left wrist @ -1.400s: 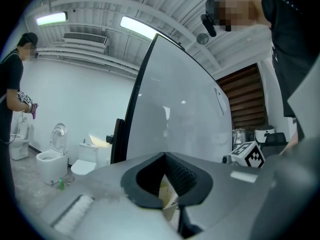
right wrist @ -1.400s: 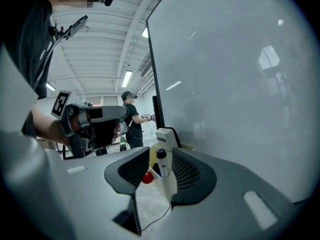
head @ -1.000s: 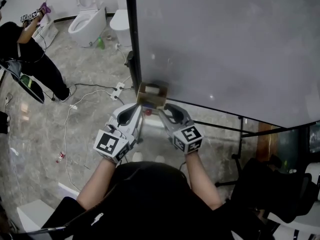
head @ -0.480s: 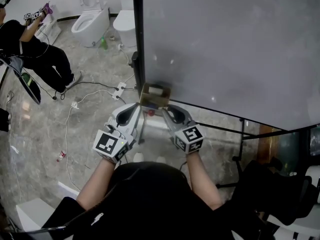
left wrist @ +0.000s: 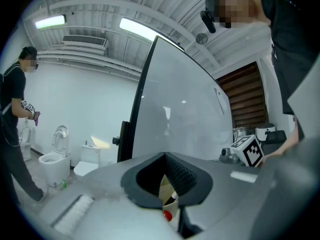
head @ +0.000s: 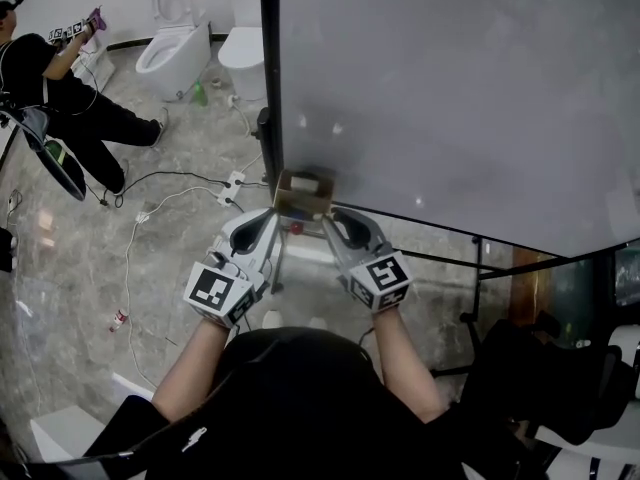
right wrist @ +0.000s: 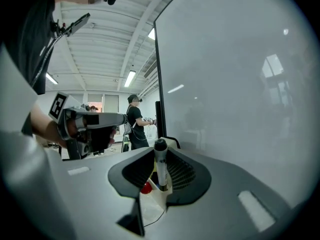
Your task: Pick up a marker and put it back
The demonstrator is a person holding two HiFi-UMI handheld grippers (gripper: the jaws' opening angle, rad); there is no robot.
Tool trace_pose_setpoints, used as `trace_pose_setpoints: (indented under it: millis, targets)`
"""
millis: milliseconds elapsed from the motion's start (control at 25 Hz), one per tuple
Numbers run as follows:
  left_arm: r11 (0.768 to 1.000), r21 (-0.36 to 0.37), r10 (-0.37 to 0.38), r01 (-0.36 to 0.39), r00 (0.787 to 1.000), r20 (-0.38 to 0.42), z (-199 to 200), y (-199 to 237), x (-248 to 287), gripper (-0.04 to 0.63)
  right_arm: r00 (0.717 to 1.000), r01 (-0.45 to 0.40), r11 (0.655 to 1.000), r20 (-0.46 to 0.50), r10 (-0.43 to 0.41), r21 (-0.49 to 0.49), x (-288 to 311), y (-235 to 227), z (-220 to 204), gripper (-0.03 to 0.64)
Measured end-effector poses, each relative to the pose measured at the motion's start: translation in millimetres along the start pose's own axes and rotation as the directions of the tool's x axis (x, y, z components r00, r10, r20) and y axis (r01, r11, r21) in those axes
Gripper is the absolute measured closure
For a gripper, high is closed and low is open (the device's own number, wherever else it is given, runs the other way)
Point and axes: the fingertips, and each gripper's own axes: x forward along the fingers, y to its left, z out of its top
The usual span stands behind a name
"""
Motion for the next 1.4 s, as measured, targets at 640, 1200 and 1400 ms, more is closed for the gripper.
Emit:
trace_pose_setpoints:
  millis: [640,1200,1400]
  targets:
    - [0.999,0.01,-0.039,0.038,0.999,0.034,13,-13,1,0.595,0.988,0.011,0.999,0.155,-0.005,-0.041,-38,19,68,0.534]
    - [0.998,0.026,-0.055,0.054,0.997,0.049,26,-25,-5,0.595,0.973,0.04,0.997,0.231,-0.023,-0.067,-73,36,100,0.534]
    - [0.998,0.023,-0.061,0.06,0.997,0.05,26,-27,-5,0.595,0.971,0.049,0.997,0.235,-0.032,-0.067,-78,36,103,0.534]
